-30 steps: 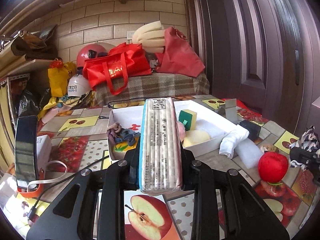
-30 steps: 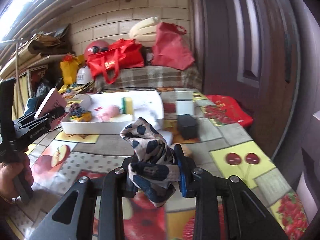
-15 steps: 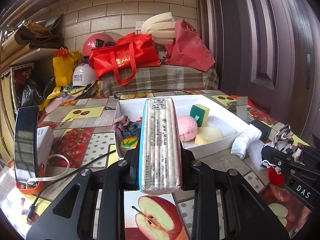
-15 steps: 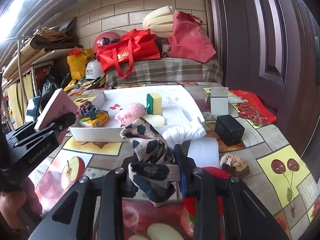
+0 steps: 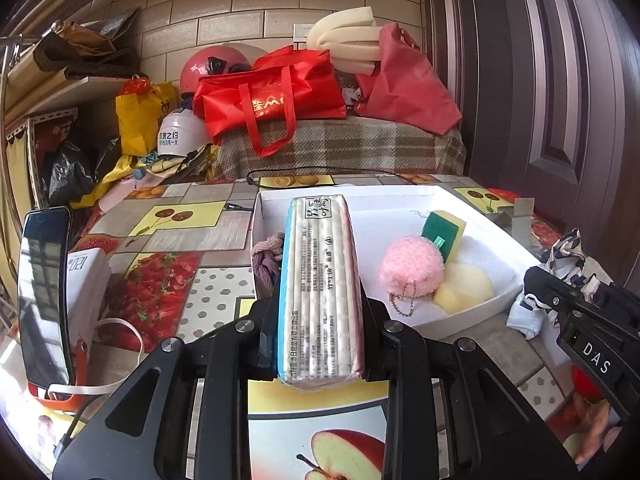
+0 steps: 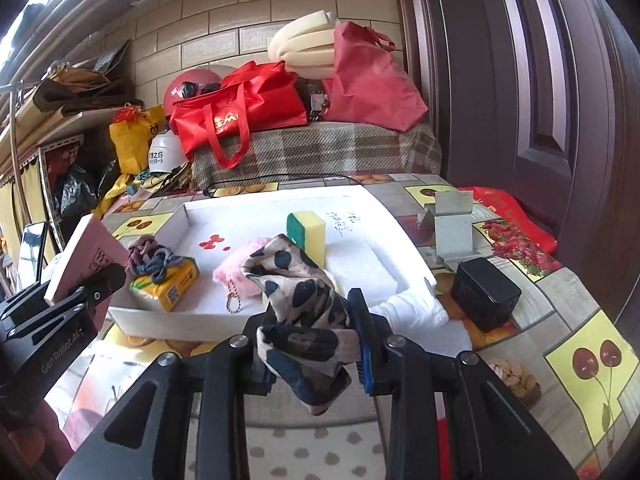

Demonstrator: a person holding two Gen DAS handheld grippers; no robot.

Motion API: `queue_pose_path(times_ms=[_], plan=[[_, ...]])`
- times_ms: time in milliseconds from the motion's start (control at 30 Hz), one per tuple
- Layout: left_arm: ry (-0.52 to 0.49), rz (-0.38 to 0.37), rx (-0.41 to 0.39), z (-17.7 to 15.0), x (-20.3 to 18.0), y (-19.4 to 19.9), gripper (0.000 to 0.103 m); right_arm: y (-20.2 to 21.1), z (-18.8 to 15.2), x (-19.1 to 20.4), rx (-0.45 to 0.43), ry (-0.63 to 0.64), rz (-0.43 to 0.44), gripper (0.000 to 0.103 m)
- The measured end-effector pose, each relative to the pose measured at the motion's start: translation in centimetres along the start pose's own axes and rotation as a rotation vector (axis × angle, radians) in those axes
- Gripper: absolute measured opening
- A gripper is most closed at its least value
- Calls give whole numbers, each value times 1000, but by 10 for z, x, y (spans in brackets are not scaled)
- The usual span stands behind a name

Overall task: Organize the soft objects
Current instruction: 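Carry the tissue pack and patterned cloth into the box and open both tools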

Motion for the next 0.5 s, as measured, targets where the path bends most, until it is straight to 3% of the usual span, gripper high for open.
queue_pose_path(times_ms=[233, 500], plan=[[-73, 13, -41, 16, -3, -21, 26, -34, 10, 6, 18, -6, -17, 31], [-61, 6, 20, 20, 3, -57, 26, -72, 13, 17, 84, -3, 12, 30]])
Point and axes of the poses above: each gripper's, at about its wrist camera, not at the fingertips, and y roughly against the way its jaws point, x to its left, z to its top, the point moved 10 cm from there along -y, roughly the way its jaws point, and after that the axes turned 4 degrees about -x, right-handed, at the moved point
